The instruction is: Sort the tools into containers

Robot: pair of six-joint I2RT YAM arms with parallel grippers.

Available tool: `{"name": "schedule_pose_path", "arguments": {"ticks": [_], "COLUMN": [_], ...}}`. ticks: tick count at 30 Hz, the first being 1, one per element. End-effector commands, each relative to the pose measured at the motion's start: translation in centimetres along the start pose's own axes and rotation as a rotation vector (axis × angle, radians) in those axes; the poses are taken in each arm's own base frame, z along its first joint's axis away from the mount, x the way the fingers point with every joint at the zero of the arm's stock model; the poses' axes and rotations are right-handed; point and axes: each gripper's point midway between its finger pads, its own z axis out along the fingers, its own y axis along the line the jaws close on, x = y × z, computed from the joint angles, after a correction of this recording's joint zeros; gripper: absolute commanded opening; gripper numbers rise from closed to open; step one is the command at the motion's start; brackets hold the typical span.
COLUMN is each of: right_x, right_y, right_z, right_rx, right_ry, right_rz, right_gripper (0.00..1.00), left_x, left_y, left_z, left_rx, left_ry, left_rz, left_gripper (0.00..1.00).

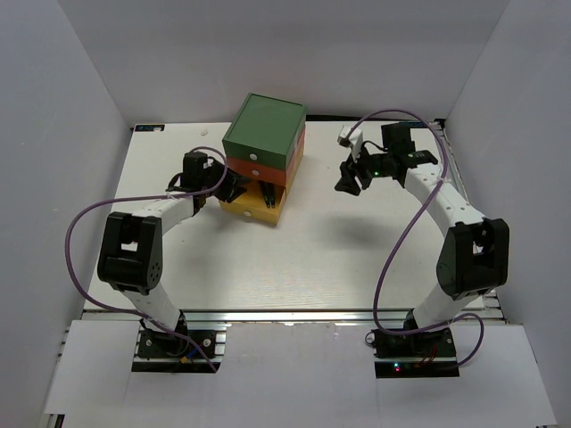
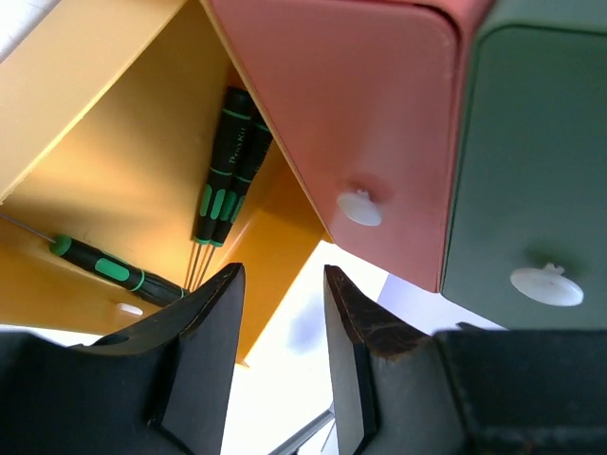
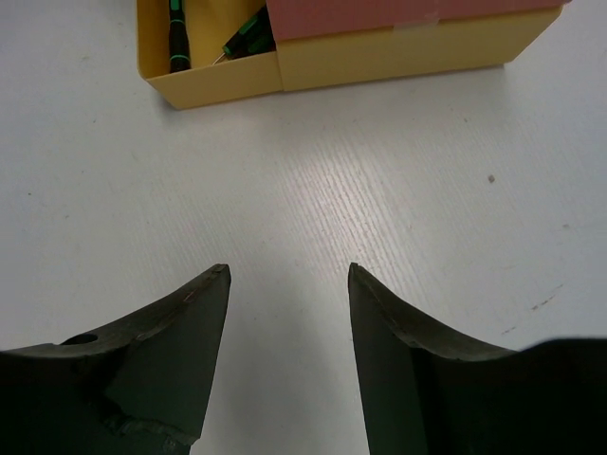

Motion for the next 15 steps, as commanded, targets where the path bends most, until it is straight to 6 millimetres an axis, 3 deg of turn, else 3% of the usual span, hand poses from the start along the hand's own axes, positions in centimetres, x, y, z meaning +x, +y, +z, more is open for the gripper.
{"name": "schedule_pose_path", "arguments": {"ticks": [1,8,11,15], "right_x": [-3.7,-9.1,-11.4,-13.8], "right_y": [0.0,1.9,2.5,2.8], "right_z": [-0.2,0.4,1.1,2.5], "right_rx": [-0.024,-0.113,-0.135,-0.147], "right_ry": [-0.07,-0.173,-0.198,-0.219], "right_rz": [-0.106,-0.356,-0.449,-0.498], "right_gripper": [0.6,0.62,0.63,0.63], "left_x": [-0.8,-0.9,-0.7,0.4], "left_y": [-3.9,-6.1,-5.7,-3.4], "left_z": [-2.0,-6.4,-8.7,-11.1], "left_rx": [0.096,0.193,0.219,0.228], "left_ry": [-0.041,-0.106,-0.151,-0.169], "left_rz": [0.076,0.284,0.33,0.331], "left_gripper": [0.49,0.5,0.5,0.5]}}
